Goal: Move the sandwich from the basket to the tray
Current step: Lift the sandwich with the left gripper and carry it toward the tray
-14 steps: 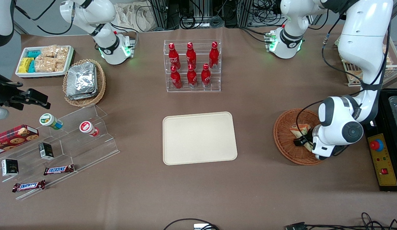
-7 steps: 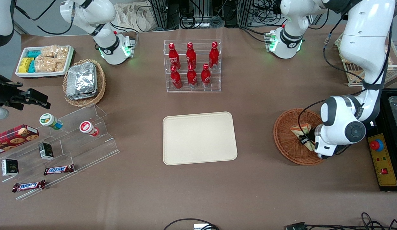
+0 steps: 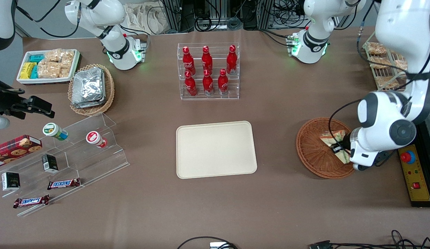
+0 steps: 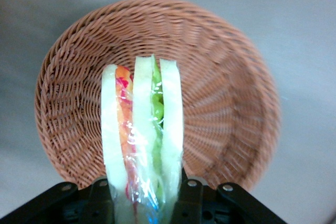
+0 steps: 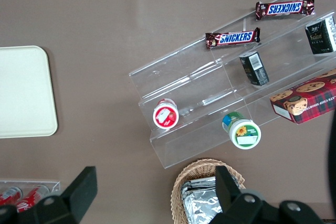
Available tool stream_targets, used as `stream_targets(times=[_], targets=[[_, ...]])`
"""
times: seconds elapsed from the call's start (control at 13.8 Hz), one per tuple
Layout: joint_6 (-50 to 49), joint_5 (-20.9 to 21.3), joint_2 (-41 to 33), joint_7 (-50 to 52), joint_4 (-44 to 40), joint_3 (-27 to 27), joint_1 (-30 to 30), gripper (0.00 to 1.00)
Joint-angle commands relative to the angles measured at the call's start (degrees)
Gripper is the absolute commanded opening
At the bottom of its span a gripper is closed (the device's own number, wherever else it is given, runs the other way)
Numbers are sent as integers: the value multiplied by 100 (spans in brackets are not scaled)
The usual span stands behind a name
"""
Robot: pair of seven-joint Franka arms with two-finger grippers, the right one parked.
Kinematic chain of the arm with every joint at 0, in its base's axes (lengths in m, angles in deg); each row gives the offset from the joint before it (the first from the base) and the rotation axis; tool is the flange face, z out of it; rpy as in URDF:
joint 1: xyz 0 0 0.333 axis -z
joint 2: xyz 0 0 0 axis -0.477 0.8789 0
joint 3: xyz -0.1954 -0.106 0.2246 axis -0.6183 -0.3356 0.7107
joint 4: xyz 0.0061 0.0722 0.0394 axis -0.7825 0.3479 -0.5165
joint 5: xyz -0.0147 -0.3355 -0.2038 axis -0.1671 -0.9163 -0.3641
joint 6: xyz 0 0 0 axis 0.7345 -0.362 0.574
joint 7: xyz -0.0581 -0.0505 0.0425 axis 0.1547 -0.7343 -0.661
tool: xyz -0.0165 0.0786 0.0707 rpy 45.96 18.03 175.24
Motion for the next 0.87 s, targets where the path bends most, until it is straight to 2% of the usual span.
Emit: stream_targets(times=[0.0,0.14,0.29,0.65,0.79], targets=[[-458,6,-274,-413,-270,-306,21,26],[-819,6,-178,-861,-683,-631,29,26],[-847,6,-46,-801,-938,-1035,143,26],[-909,58,884,541,-1826,-1072,1293,26],[-891,41,1306,728,-2072,-1072,1645,26]])
